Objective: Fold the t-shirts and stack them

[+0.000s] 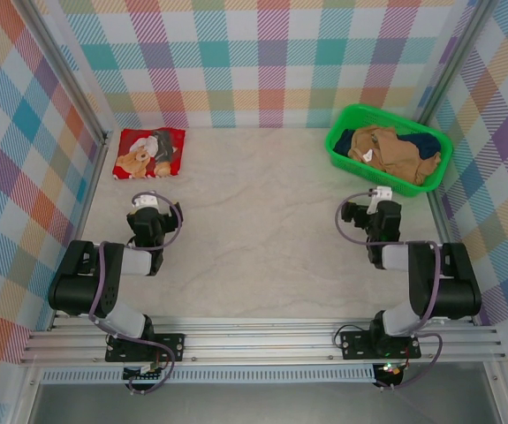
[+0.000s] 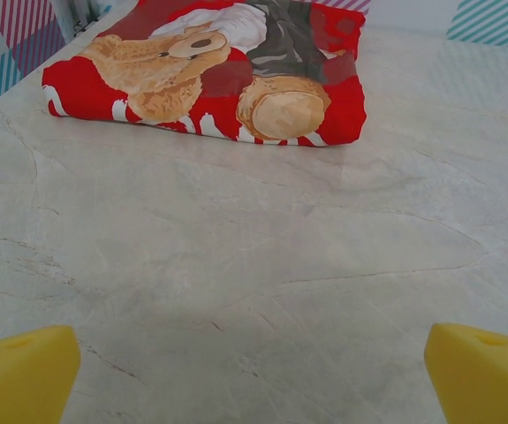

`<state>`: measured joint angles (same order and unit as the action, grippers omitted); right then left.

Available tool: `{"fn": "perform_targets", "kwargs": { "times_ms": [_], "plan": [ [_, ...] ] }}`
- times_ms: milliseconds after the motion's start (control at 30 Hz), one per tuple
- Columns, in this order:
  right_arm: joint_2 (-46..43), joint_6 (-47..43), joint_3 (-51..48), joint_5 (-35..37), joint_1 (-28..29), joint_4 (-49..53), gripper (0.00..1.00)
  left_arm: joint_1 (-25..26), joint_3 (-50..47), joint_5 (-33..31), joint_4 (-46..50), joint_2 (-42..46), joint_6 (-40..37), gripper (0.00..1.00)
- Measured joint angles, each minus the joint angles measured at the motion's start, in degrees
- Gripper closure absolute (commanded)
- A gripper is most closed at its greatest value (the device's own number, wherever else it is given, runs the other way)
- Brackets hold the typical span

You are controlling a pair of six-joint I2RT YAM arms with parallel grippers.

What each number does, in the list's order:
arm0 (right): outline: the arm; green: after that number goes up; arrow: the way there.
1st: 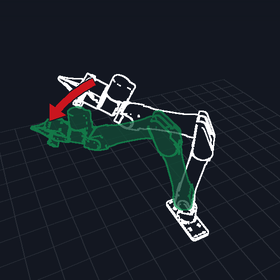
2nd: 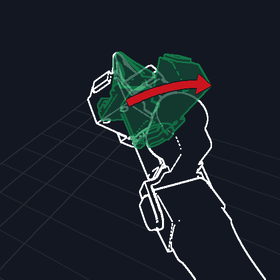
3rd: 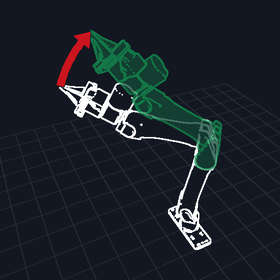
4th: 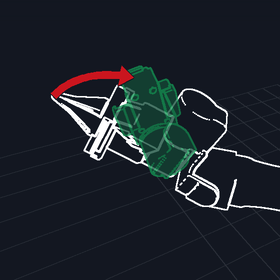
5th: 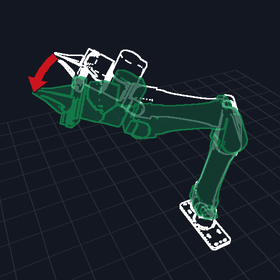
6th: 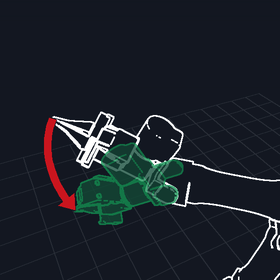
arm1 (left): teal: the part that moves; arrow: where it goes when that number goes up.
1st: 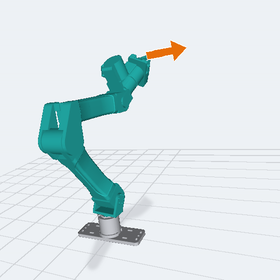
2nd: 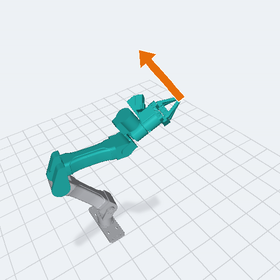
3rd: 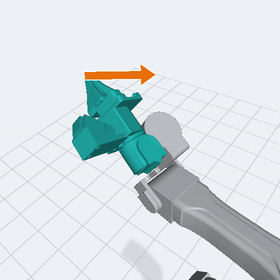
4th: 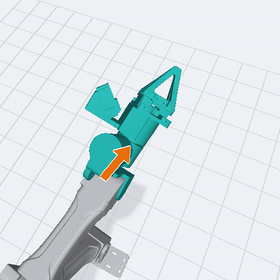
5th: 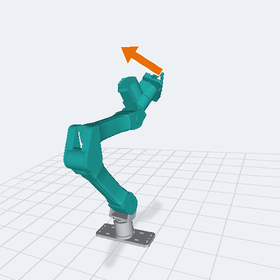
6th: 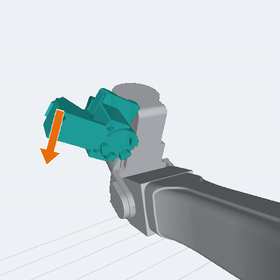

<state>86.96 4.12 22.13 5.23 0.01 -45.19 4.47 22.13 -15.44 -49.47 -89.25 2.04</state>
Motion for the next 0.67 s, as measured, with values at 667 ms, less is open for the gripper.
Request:
{"fn": "perform_targets", "kwargs": {
  "times_ms": [667],
  "plan": [
    [1.11,-1.03,-0.48,0.02,0.42,-2.38,0.0,0.37,0.0,-0.04,0.28,-0.02,-0.24,0.0]
  ]
}}
